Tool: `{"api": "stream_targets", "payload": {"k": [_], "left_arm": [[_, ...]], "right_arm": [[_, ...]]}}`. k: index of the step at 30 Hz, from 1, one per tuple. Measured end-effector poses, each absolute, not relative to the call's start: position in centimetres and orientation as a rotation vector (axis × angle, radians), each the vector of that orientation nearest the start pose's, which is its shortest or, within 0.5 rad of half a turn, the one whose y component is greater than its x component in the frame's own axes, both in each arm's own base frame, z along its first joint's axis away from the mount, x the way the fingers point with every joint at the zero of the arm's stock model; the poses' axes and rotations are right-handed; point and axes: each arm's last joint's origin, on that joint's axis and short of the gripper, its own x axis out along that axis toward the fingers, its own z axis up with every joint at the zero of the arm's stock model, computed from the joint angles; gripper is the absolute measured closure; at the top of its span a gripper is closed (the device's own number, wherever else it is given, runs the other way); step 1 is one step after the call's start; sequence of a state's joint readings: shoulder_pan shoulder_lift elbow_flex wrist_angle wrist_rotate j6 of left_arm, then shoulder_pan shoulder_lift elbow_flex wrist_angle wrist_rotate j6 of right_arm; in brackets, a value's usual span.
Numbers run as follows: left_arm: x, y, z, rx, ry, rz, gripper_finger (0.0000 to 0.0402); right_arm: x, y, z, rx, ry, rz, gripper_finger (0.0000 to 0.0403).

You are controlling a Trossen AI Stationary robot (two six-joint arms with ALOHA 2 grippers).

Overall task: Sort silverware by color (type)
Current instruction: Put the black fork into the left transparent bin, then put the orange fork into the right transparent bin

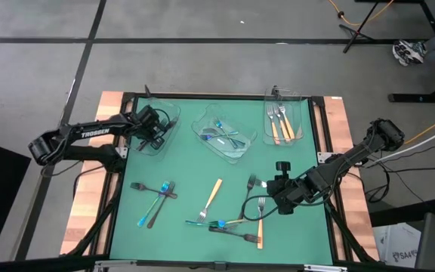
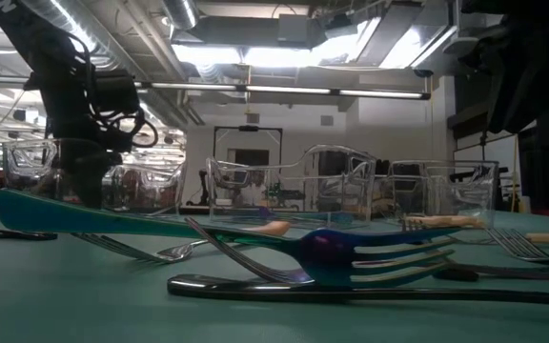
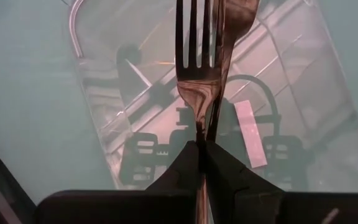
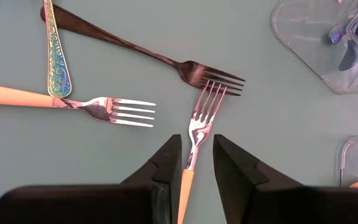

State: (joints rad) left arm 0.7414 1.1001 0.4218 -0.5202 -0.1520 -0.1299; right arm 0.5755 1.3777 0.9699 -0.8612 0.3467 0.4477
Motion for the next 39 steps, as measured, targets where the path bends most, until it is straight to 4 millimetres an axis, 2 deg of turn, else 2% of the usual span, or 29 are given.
{"api": "stream_targets", "payload": {"k": [7,28,32,39], "left_arm": [[11.6,11.3,14.0,-0.478,1.134,0.893,0.0387],[11.6,11.3,14.0,-0.518,1.117,0.930,0.0317],[11.8,11.5,14.5,-0.538,1.103,0.934,0.0316],[13.0,12.5,16.8,-0.522,1.012,0.933,0.0316]], "right_arm": [[21.2,12.6,23.0,-0.168,1.138,-0.059,0.0324],[21.1,12.5,22.9,-0.176,1.151,-0.064,0.0324],[20.9,12.4,22.9,-0.189,1.172,-0.070,0.0324],[20.7,12.5,22.8,-0.148,1.215,-0.038,0.0324]]}}
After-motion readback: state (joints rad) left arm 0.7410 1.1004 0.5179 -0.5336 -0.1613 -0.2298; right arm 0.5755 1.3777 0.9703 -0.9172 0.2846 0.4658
